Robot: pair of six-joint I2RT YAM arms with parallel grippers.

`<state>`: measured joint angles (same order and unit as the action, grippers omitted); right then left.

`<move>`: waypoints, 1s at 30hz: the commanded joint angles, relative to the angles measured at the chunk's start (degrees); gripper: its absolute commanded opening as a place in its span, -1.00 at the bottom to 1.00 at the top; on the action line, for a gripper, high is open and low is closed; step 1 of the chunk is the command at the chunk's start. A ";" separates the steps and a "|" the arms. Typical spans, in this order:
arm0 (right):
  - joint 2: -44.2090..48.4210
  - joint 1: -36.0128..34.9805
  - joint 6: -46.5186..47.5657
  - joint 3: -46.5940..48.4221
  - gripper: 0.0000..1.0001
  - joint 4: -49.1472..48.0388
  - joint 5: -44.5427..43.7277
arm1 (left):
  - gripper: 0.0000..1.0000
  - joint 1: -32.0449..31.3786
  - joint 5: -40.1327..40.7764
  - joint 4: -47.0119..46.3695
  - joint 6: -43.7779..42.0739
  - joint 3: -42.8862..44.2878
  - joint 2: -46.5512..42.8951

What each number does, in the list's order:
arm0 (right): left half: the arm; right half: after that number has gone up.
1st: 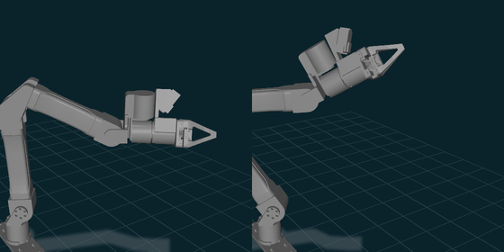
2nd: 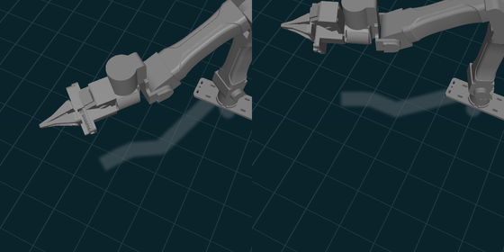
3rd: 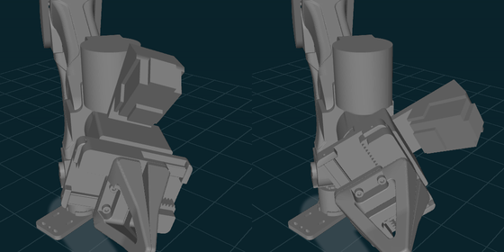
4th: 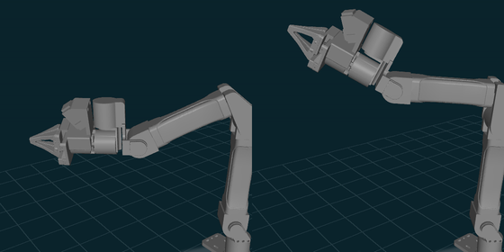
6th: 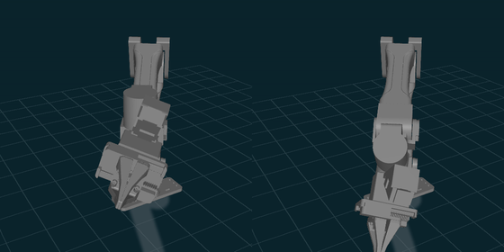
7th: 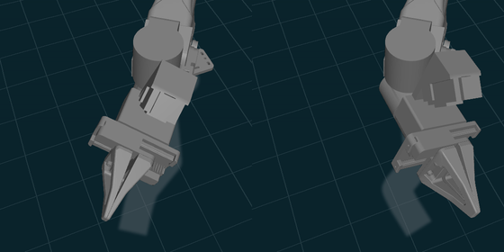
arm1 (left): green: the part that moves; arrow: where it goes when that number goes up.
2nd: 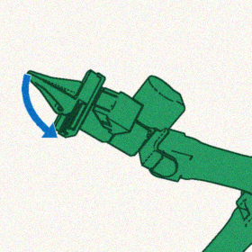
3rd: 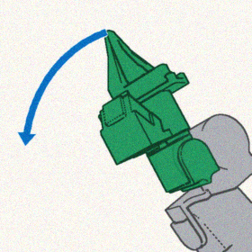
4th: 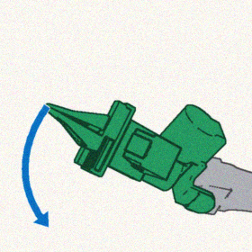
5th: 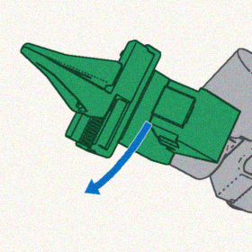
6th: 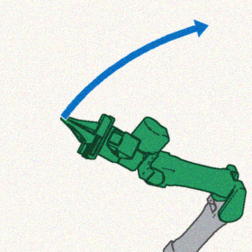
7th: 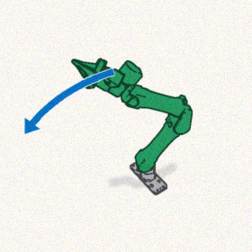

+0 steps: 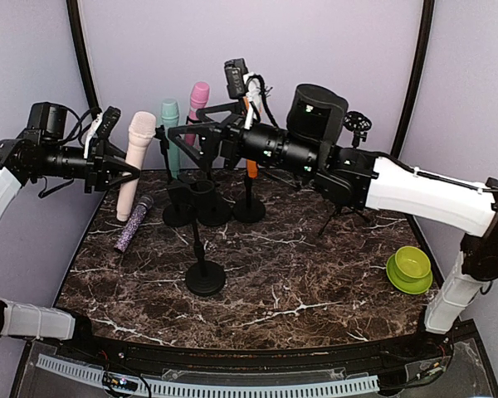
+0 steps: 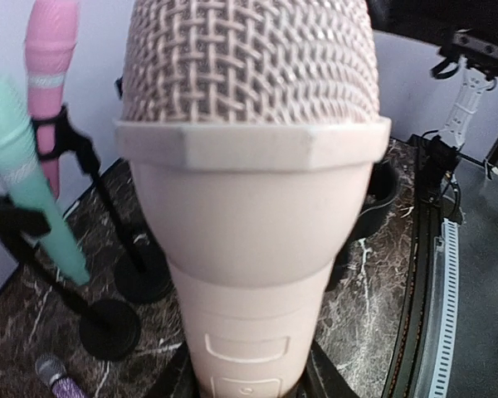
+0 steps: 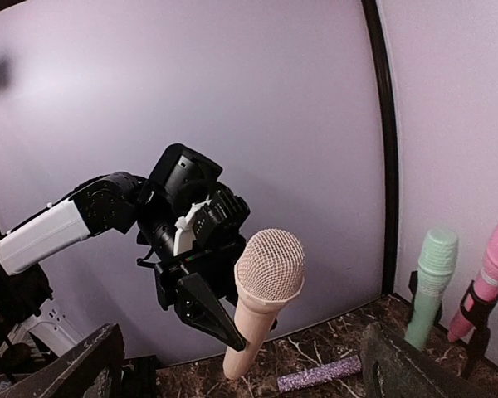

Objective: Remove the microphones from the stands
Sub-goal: Pass from the right arm to the left, then place the microphone at the corner of the board.

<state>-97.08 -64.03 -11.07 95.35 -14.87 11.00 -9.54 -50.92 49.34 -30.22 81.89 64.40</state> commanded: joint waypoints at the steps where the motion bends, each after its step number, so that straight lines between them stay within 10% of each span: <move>1: 9.99 1.40 -0.44 -9.15 1.00 -7.10 -7.58 | -1.00 8.16 4.49 -1.05 2.21 -6.87 2.37; 13: 22.56 2.20 -4.57 -32.87 1.00 -9.71 -16.71 | -1.00 9.34 24.06 -23.99 11.53 -31.08 7.64; 30: 12.90 -3.39 0.30 -46.17 0.87 -18.57 -15.79 | -0.79 8.98 31.41 -42.77 16.11 -32.58 25.95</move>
<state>-79.72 -66.13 -12.43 49.87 -27.05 -4.75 -0.38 -21.28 11.14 -15.70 49.04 88.71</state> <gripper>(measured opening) 0.935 0.349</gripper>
